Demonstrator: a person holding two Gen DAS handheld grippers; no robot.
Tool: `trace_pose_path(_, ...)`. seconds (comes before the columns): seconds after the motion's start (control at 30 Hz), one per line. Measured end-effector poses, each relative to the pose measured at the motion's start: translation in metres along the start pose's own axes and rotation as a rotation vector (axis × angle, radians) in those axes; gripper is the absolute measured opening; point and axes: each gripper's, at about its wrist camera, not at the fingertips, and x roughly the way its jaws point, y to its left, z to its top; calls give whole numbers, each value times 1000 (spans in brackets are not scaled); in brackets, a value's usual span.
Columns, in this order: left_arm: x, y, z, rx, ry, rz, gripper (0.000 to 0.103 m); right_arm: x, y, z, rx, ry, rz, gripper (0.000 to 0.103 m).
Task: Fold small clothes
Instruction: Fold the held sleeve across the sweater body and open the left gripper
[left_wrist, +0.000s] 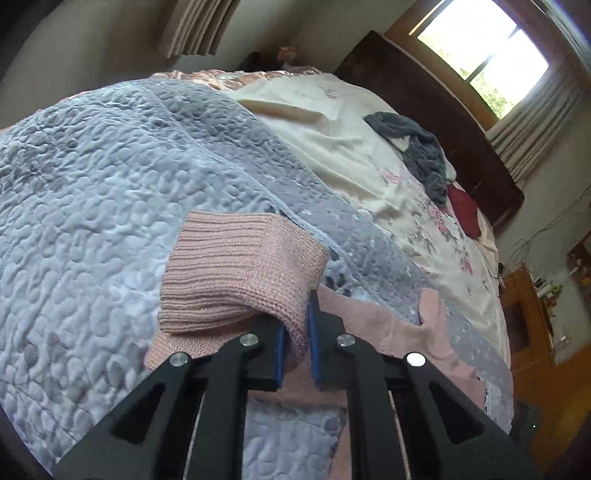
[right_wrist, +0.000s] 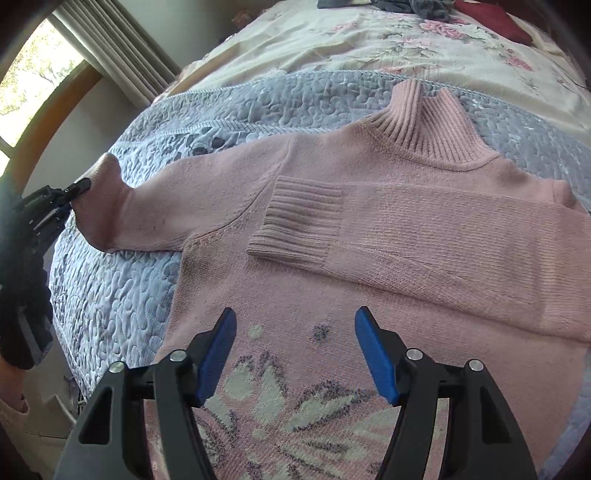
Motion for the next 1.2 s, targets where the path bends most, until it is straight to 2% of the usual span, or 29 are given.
trace_pose_path(0.3, 55, -107, -56, 78, 87, -150, 9, -20, -50, -10, 68, -20, -34, 67)
trace_pose_path(0.53, 102, -159, -95, 95, 156, -187, 9, -34, -87, -19, 115, -34, -54, 67)
trace_pose_path(0.7, 140, -174, -125, 119, 219, -159, 10, -39, -108, -23, 139, -31, -66, 67)
trace_pose_path(0.83, 162, -172, -144, 125, 268, -132, 11, -40, -119, -26, 148, -25, -77, 67)
trace_pose_path(0.97, 178, -166, -152, 134, 316, -116, 20, -38, -126, -25, 160, -17, -80, 67)
trace_pose_path(1.1, 176, -160, -151, 153, 364, -139, 21, -36, -125, -20, 168, -11, -72, 67)
trace_pose_path(1.17, 160, -154, -145, 165, 392, -166, 29, -34, -122, -14, 166, -9, -57, 67)
trace_pose_path(1.2, 149, -149, -141, 171, 392, -180, 29, -33, -119, -10, 166, -8, -48, 67)
